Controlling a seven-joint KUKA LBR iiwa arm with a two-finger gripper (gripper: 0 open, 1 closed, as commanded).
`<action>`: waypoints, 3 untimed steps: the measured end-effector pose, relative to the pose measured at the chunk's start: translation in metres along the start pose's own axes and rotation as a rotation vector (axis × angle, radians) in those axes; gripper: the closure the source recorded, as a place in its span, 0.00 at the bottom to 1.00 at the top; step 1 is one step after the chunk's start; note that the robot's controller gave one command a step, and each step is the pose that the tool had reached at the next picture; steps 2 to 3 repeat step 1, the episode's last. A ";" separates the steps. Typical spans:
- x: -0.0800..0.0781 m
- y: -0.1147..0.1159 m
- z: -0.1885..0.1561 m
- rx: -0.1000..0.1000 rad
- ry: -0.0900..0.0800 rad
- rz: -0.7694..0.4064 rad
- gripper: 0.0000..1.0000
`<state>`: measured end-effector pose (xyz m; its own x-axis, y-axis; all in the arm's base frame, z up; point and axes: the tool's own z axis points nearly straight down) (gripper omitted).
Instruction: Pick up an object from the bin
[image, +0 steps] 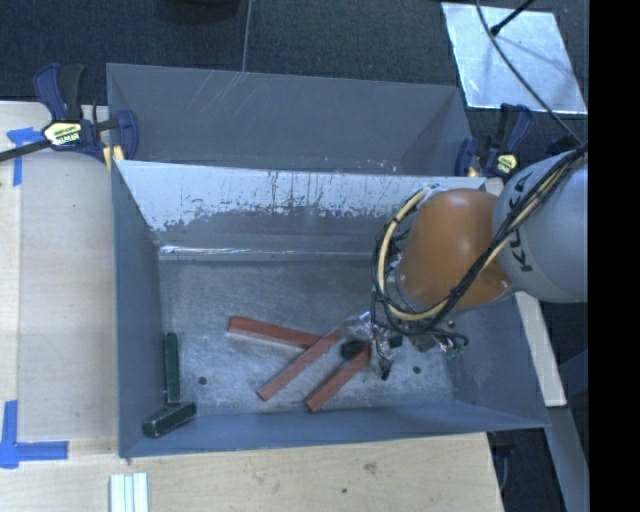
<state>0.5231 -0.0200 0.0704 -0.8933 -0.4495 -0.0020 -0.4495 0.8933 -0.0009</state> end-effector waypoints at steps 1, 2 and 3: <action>-0.007 -0.001 -0.141 0.005 -0.009 -0.004 1.00; -0.007 -0.001 -0.141 0.005 -0.009 -0.004 1.00; -0.007 -0.001 -0.141 0.005 -0.009 -0.004 1.00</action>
Offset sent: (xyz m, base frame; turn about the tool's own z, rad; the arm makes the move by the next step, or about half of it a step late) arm 0.0041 0.0023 0.1362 -0.0067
